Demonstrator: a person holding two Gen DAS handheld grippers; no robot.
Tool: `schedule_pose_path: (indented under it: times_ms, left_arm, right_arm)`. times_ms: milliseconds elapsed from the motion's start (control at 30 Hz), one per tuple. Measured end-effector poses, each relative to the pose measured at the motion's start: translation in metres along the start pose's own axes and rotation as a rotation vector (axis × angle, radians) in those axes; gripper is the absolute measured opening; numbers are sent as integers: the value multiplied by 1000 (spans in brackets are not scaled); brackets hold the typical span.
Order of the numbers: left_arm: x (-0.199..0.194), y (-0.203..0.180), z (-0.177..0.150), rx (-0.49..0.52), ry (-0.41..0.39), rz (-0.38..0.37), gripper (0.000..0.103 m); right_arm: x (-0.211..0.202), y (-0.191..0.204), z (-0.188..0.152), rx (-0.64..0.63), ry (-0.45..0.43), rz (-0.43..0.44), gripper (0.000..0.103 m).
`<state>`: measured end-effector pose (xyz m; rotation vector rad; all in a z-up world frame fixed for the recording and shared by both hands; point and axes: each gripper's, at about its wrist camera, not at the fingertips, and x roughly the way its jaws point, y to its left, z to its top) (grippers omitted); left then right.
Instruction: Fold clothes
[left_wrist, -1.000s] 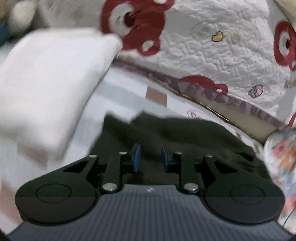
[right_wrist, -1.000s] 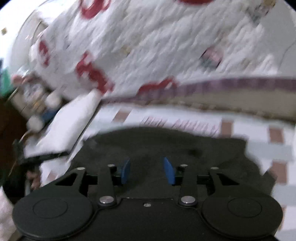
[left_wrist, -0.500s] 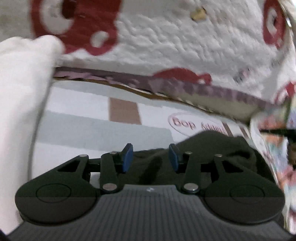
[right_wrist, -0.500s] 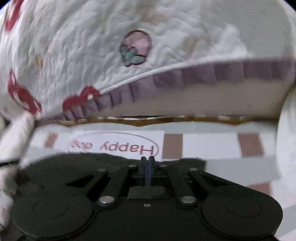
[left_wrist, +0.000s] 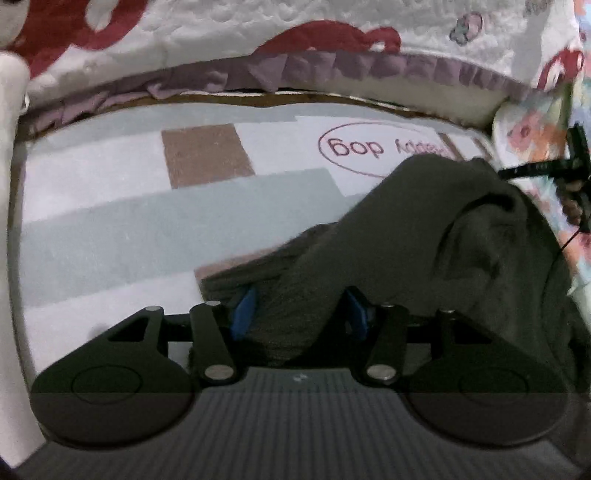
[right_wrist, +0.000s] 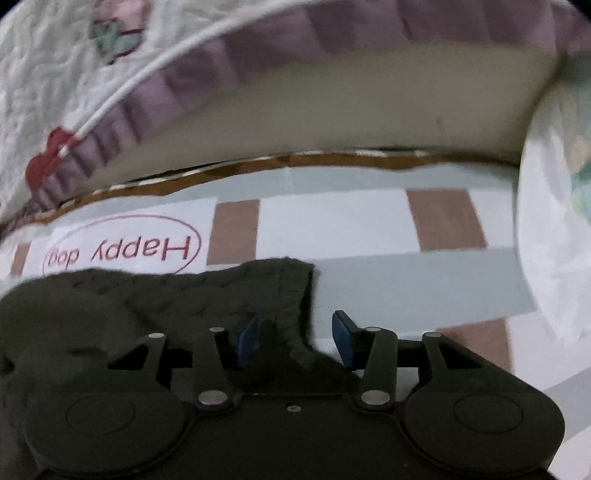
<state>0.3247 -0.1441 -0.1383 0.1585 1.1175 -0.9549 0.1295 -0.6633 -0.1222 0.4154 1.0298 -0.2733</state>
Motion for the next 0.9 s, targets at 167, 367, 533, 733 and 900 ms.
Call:
schedule_pose_path:
  times_ms: [167,367,533,733,900]
  left_arm:
    - [3,-25,1,122,20,112,38]
    - [-15,-56,7,250,-112,215,9]
    - [-31,-54,40,147,-338,279,12]
    - [-34,-42,56,-24,-470,273,57]
    - [-42,-18,-7,-97,-316,245,57]
  right_arm:
    - [20,11,-9,-32,-4,54,51]
    - [6,28,-7,-99,-121,-22,7]
    - [-55,27,9,-88,-361,-58,4]
    - [-44,23,18,-86,-317,-239,5]
    - [-29,21,0,-99,-258,-412,29]
